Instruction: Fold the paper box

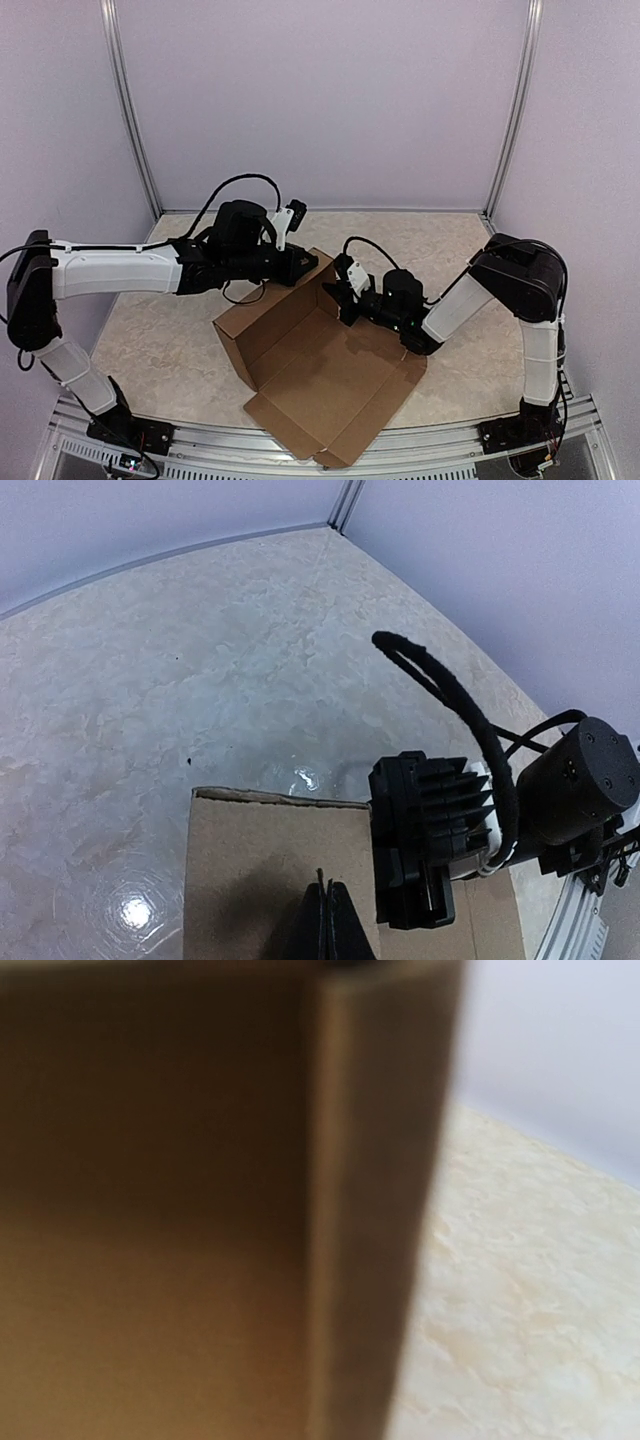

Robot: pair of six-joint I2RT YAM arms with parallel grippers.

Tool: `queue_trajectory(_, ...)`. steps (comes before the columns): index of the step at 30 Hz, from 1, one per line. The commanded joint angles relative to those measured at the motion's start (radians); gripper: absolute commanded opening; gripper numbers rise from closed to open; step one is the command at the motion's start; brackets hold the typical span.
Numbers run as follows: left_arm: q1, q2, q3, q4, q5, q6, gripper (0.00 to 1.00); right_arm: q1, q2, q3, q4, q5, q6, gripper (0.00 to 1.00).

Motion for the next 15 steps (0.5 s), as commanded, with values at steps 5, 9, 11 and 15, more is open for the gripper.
queue_trajectory(5,0.006,0.068,0.049,0.016,0.025,-0.015,0.00,0.001,0.034,-0.027,0.007,0.010,0.001,0.12)
queue_trajectory(9,0.005,0.079,0.048,0.018,0.029,-0.021,0.00,0.000,0.031,-0.012,0.013,0.019,0.002,0.22)
queue_trajectory(11,0.005,0.080,0.047,0.019,0.030,-0.022,0.00,0.001,0.035,0.002,0.012,0.026,0.005,0.26)
queue_trajectory(15,0.005,0.075,0.039,0.020,0.032,-0.026,0.00,0.001,0.048,0.024,0.029,0.046,0.010,0.27)
